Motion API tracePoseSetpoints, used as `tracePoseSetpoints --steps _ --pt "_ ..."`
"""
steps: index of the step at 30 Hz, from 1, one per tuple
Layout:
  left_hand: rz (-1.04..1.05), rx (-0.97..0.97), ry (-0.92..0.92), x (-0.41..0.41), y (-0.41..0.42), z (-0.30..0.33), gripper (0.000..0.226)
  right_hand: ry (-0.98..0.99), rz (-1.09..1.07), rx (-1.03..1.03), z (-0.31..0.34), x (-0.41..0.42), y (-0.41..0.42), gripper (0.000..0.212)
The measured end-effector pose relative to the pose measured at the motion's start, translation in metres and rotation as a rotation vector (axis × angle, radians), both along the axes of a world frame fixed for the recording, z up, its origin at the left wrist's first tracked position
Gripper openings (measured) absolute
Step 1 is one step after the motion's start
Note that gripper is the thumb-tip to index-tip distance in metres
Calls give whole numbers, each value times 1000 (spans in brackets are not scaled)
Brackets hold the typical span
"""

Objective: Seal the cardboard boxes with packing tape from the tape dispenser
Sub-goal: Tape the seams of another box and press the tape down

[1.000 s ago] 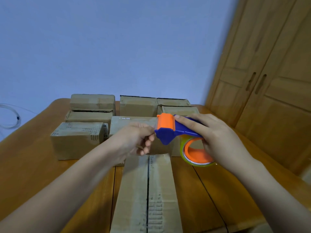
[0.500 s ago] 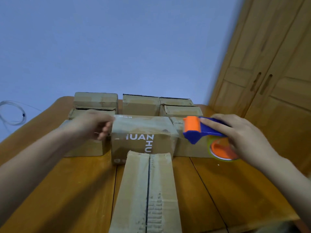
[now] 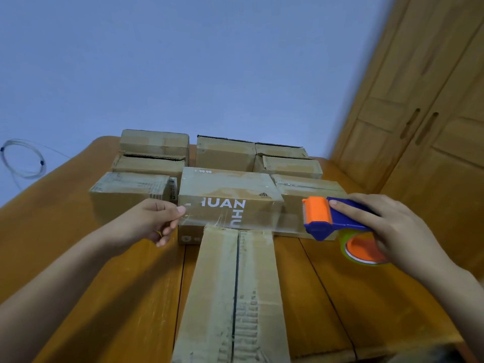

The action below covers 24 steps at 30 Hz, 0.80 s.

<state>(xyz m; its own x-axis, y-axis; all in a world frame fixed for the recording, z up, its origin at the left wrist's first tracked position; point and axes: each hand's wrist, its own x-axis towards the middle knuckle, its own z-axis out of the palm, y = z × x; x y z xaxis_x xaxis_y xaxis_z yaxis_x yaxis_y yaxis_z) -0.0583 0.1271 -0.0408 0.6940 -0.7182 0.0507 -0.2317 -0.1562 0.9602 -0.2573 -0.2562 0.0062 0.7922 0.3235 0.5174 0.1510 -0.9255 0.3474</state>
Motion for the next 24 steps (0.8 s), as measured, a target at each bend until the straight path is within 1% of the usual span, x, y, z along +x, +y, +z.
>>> tracePoseSetpoints --steps 7,10,14,18,20,23,24 --pt "56 3 -11 1 -2 -7 67 33 -19 -27 -8 2 -4 102" --pt "62 -1 -16 0 -2 -10 59 43 -22 -18 -8 2 -4 99" --pt "72 -22 -19 -2 -3 -10 47 44 -21 -2 -9 1 -3 101" --pt "88 -16 -12 -5 -3 -14 46 50 -17 20 -14 2 -2 102" --pt "102 -20 5 -6 -5 -18 50 62 -29 37 -17 3 -2 101" --pt "123 -31 18 -7 -6 -21 45 82 -52 39 -25 5 -4 104" --pt "118 -39 22 -8 -6 -23 48 86 -55 38 -28 5 -5 105"
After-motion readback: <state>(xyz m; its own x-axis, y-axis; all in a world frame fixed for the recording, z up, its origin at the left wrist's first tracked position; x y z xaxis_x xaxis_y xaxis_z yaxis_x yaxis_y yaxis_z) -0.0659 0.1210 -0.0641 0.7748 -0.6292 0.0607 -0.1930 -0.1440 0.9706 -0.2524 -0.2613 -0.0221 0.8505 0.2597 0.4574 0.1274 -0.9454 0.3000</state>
